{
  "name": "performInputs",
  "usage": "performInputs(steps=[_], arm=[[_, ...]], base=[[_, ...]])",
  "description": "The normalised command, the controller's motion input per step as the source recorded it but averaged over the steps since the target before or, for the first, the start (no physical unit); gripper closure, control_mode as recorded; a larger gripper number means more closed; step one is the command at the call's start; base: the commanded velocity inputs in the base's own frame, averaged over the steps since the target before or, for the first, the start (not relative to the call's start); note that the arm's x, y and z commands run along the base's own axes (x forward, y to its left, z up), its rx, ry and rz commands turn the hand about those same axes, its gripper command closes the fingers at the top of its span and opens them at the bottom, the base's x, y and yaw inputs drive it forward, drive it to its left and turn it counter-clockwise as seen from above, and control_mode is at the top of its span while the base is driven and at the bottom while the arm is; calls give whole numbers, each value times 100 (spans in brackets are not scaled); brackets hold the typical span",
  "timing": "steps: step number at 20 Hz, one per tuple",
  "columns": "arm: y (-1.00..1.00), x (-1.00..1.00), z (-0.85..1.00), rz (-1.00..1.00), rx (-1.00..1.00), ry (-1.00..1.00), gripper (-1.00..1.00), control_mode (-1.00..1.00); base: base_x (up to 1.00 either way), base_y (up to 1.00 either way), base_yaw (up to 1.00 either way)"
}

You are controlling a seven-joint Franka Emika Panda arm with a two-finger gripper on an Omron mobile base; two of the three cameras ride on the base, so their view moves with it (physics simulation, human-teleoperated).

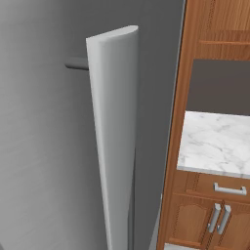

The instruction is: Place the ketchup and condiment bottle from the counter to the top shelf of the fridge. If the existing items in the fridge are on the top shelf, move them to other shelves.

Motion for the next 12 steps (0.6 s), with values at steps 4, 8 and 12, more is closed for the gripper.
performInputs(steps=[4,8,12], arm=[[0,13,-70,0,-4,42,100,-100],[0,84,-27,0,0,10,100,-100],[0,80,-5,-1,0,0,100,-100]], base=[[0,0,0],[0,0,0],[0,0,0]])
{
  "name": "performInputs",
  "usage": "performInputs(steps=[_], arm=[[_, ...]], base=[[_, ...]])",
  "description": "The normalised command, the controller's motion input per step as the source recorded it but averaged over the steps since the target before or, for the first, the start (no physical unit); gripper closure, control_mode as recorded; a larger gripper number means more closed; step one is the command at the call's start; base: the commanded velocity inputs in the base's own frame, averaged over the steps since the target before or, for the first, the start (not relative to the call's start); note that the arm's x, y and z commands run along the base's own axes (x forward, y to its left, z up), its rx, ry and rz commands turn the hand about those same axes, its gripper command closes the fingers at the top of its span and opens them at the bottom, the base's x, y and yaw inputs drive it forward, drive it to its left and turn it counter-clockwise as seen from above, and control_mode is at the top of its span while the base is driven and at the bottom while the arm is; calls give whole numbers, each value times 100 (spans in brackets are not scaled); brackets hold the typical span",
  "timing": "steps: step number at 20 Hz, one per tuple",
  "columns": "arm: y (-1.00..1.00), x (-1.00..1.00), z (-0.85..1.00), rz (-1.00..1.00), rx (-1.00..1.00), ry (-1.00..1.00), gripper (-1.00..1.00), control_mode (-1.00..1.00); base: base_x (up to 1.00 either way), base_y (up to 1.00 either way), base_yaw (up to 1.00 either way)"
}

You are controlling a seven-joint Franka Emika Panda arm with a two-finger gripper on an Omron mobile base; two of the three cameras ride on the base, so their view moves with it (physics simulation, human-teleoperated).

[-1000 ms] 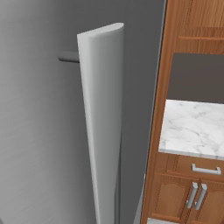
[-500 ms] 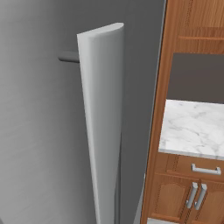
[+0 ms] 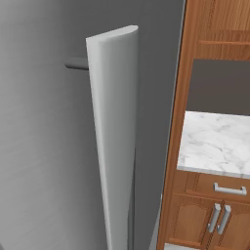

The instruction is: Place the ketchup and condiment bottle from the counter to the top shelf of the fridge. If the existing items in the fridge are on the top shelf, move them to other shelves.

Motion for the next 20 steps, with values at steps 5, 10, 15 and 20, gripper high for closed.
performInputs(steps=[5,10,15,20], arm=[[0,69,-5,0,0,0,100,-100],[0,49,-25,0,0,-3,100,-100],[6,42,-34,0,0,-8,100,-100],[13,35,-33,0,0,-12,100,-100]], base=[[0,0,0],[0,0,0],[0,0,0],[0,0,0]])
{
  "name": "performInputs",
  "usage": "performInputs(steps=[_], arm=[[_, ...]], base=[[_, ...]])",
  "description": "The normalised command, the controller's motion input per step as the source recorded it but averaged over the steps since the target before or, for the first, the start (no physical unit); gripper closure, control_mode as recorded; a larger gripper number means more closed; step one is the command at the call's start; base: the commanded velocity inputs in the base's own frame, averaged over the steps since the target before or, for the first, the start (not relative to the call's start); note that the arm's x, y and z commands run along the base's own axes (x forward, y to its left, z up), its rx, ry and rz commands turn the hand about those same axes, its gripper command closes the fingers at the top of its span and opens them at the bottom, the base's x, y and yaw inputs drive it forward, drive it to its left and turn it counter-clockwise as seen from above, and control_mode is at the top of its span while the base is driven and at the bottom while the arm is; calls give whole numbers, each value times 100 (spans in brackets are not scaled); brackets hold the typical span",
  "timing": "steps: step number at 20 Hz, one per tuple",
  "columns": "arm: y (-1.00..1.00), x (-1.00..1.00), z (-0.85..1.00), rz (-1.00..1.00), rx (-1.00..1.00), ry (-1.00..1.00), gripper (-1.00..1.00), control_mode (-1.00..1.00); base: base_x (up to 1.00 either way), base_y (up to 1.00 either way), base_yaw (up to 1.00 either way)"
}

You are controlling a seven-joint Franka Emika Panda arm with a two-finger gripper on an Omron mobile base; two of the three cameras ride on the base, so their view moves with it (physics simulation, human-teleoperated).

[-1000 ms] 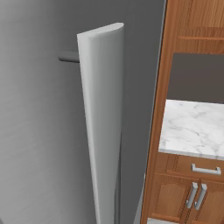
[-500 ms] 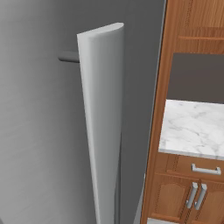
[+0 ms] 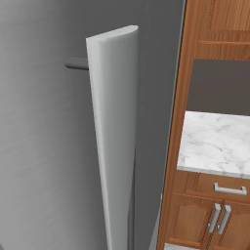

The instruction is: Place the ketchup and condiment bottle from the counter to the top shelf of the fridge. If the existing items in the fridge are on the top shelf, move them to other shelves.

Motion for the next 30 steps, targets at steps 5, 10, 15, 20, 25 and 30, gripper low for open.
performInputs(steps=[5,10,15,20,25,30], arm=[[12,35,-14,-2,0,-10,100,-100],[6,64,-9,-2,0,-2,100,-100],[1,92,-15,-3,0,0,100,-100],[1,99,-23,-4,0,0,-100,-100],[5,54,-14,-4,0,-2,-100,-100],[0,24,0,-5,0,0,-100,-100]], base=[[0,0,0],[0,0,0],[0,0,0],[0,0,0],[0,0,0],[0,0,0]])
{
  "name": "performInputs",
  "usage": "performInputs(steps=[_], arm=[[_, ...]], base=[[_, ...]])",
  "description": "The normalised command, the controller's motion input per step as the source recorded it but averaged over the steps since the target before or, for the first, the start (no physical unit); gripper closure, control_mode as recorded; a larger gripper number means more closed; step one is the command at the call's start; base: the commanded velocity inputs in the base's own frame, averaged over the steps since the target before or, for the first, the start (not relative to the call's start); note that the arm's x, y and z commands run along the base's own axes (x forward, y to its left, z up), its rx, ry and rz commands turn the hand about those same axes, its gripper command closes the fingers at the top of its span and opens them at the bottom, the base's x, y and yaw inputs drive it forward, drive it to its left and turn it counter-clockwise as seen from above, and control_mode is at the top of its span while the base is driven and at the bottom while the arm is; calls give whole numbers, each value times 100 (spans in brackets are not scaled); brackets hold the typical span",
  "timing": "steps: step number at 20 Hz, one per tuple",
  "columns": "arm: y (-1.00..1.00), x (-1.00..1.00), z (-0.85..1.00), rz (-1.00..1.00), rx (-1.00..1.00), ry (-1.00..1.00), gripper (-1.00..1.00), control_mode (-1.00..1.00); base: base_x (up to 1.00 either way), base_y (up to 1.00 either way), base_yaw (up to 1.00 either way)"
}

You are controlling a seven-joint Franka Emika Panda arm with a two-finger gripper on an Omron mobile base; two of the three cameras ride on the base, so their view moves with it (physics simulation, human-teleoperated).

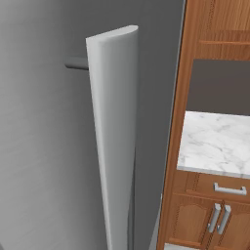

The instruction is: Place the ketchup and condiment bottle from the counter to the top shelf of the fridge. If the existing items in the fridge are on the top shelf, move them to other shelves.

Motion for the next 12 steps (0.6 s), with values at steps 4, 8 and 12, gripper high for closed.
performInputs(steps=[4,8,12], arm=[[0,9,20,-8,0,0,-100,-100],[0,-26,81,-5,0,10,-100,-100],[0,-98,92,-3,0,12,-100,-100]], base=[[0,0,0],[0,0,0],[0,0,0]])
